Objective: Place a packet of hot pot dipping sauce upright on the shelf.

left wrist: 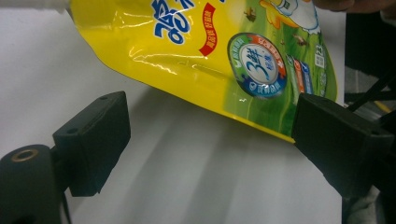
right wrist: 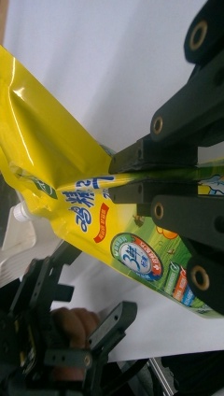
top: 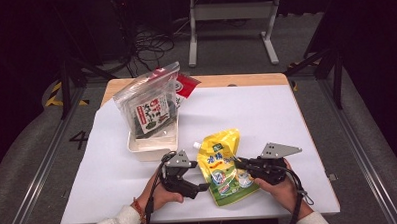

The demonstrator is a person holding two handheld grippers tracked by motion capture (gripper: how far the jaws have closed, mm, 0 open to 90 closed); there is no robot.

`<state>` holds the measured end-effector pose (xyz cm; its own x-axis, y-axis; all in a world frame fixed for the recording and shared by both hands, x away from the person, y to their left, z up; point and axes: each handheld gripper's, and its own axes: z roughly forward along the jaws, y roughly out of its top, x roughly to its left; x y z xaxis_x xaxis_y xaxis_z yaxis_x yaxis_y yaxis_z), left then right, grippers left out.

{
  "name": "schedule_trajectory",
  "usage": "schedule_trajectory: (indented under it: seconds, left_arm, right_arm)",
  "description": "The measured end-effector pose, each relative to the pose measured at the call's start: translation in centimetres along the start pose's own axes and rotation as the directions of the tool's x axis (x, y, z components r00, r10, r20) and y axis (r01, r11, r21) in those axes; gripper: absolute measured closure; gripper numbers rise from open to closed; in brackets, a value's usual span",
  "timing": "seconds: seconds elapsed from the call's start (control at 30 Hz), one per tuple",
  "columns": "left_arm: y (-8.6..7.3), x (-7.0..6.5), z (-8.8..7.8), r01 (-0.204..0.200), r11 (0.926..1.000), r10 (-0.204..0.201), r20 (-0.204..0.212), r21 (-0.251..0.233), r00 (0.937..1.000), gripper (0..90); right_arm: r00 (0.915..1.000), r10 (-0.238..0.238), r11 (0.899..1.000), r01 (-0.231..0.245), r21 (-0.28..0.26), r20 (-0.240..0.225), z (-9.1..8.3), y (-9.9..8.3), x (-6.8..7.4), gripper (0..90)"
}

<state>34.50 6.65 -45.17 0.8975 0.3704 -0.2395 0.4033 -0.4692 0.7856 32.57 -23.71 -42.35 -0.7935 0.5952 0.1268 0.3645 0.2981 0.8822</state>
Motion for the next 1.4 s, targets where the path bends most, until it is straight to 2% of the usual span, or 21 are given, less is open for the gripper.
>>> schedule_trajectory:
  seconds: [0.13,0.2,0.23,0.3,0.37,0.4,0.5,0.53,0.6,0.7,0.8,0.83,0.93,0.97,1.1,1.2,1.4]
  left_arm:
    - [0.3,-0.1,0.2,0.007,0.9998,-0.007,0.003,-0.02,1.0,13.5]
    - [0.7,-0.3,-0.1,0.014,0.9968,-0.015,-0.001,-0.079,0.9999,15.9]
    - [0.7,-0.3,-0.1,0.014,0.9968,-0.015,-0.001,-0.079,0.9999,17.0]
    - [1.0,-0.5,-0.3,0.024,0.9932,-0.027,-0.023,-0.114,0.9994,17.4]
    - [1.1,-0.4,-0.4,0.025,0.9916,-0.03,-0.04,-0.127,0.9987,23.2]
    - [1.0,-0.4,-0.4,0.036,0.9896,-0.042,-0.038,-0.139,0.9984,24.1]
    - [1.1,-0.4,-0.4,0.058,0.9859,-0.058,0.006,-0.157,0.9983,26.1]
    - [1.1,-0.4,-0.3,0.047,0.9864,-0.045,0.015,-0.158,0.9989,27.4]
    - [1.2,-0.5,-0.3,0.047,0.9864,-0.045,0.015,-0.157,0.9989,27.9]
    - [1.3,-0.5,-0.4,0.054,0.984,-0.05,0.03,-0.17,0.9983,31.9]
    - [1.4,-0.6,-0.8,0.027,0.9791,-0.025,0.013,-0.202,0.9996,40.1]
    - [1.5,-0.6,-1.1,0.015,0.9753,-0.013,0.009,-0.22,0.9999,43.9]
    - [1.6,-0.4,-1.7,0.003,0.9716,-0.001,0.006,-0.237,1.0,64.4]
    - [1.6,-0.4,-1.8,0.009,0.9705,-0.005,0.017,-0.241,0.9998,67.0]
    - [1.9,-0.7,-2.5,-0.024,0.9642,0.036,0.037,-0.264,0.9987,79.8]
    - [2.3,-1.0,-3.0,-0.07,0.9614,0.079,0.024,-0.266,0.9966,84.5]
    - [2.6,-1.5,-3.9,-0.118,0.958,0.128,0.021,-0.261,0.9916,85.3]
  right_arm:
    - [0.9998,-0.02,0.999,0.02,-0.032,-0.006,0.0,0.2,0.6,84.6]
    - [0.9992,-0.04,0.998,0.04,-0.047,-0.005,0.0,0.3,1.0,84.6]
    - [0.9992,-0.04,0.998,0.04,-0.047,-0.005,0.0,0.3,1.0,84.6]
    - [0.9985,-0.054,0.997,0.054,-0.059,0.007,0.0,0.4,1.3,84.4]
    - [0.9984,-0.052,0.996,0.054,-0.071,0.023,0.1,0.4,1.5,84.4]
    - [0.9983,-0.052,0.995,0.054,-0.081,0.027,0.0,0.5,1.6,84.2]
    - [0.9974,-0.067,0.992,0.069,-0.106,0.026,-0.1,0.6,2.1,84.5]
    - [0.9972,-0.071,0.991,0.073,-0.11,0.023,-0.1,0.6,2.2,84.5]
    - [0.9969,-0.079,0.99,0.078,-0.115,0.002,0.0,0.6,2.4,84.5]
    - [0.9967,-0.081,0.989,0.081,-0.121,0.001,0.1,0.7,2.6,84.2]
    - [0.9971,-0.076,0.987,0.076,-0.14,0.003,0.1,0.6,2.6,83.4]
    - [0.9973,-0.074,0.987,0.073,-0.144,0.004,0.0,0.6,2.6,83.0]
    - [0.9966,-0.079,0.985,0.082,-0.153,0.023,0.0,0.6,2.6,80.2]
    - [0.9967,-0.078,0.985,0.081,-0.153,0.025,0.0,0.6,2.6,80.0]
    - [0.9961,-0.085,0.985,0.087,-0.149,0.024,0.1,0.6,2.8,78.1]
    - [0.9955,-0.092,0.983,0.094,-0.158,0.019,0.0,0.8,2.9,76.9]
    - [0.9921,-0.121,0.98,0.125,-0.153,0.032,-0.1,1.2,3.6,72.6]
